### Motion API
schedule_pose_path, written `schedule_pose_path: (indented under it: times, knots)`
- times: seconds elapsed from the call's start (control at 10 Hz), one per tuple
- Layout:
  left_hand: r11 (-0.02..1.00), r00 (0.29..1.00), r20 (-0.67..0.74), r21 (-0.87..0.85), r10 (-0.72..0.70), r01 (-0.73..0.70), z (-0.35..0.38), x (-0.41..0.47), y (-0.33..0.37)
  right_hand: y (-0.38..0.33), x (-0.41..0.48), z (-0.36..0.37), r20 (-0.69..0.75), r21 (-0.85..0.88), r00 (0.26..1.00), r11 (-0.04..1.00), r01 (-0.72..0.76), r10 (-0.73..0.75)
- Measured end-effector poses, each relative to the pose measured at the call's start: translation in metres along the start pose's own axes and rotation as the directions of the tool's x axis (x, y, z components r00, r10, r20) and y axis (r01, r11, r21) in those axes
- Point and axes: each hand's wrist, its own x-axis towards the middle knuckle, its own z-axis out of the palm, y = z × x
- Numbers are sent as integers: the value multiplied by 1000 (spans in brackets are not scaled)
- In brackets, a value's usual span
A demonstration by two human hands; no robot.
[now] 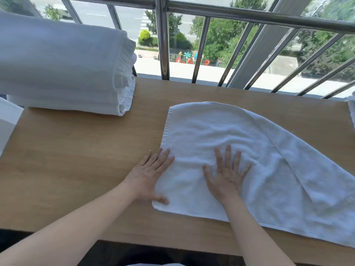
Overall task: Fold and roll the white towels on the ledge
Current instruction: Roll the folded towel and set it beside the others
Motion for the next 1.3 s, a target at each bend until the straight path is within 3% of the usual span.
schedule_pose_path:
  times: [0.2, 0.3, 0.4, 0.5, 0.6, 0.7, 0.8, 0.9, 1.0, 1.1, 1.2, 1.3]
  knots:
    - [998, 995, -99, -59, 15, -21, -17, 36, 3, -38, -15, 12, -31, -14, 998, 999, 52, -53]
    - [999, 990, -135, -20, 34, -37, -27, 65, 5, -61, -14, 8, -130, 69, 988, 993, 97, -87]
    - [997, 985, -158, -34, 66, -72, -31, 78, 2, -78, -12, 12, -109, 76, 985, 987, 143, -134]
    - [987, 952, -304, -150, 6, -54, -39, 89, -5, -74, -17, 24, -93, 36, 985, 988, 150, -146]
    - [967, 961, -248, -246, -125, 62, -58, 111, -22, -73, -15, 28, -131, 19, 981, 989, 147, -144]
    - [971, 977, -167, -223, -130, 91, -73, 134, -39, -76, -12, 30, -150, 16, 979, 990, 142, -138]
    - [963, 970, -197, -255, -144, 91, -83, 150, -46, -74, -13, 32, -165, 2, 975, 989, 149, -147]
    - [891, 909, -301, -432, -288, 139, -97, 163, -49, -73, -12, 34, -176, 2, 973, 988, 153, -150]
    - [887, 863, -398, -448, -311, 113, -112, 172, -51, -73, -11, 34, -184, -3, 971, 988, 153, -151]
    - [934, 875, -443, -356, -198, 31, -117, 176, -52, -72, -11, 34, -189, -3, 970, 987, 158, -156]
    - [965, 839, -517, -258, -169, 36, -112, 177, -52, -72, -10, 36, -197, -4, 968, 987, 158, -156]
    - [946, 762, -581, -296, -287, 131, -105, 175, -47, -72, -10, 37, -201, -11, 967, 987, 160, -159]
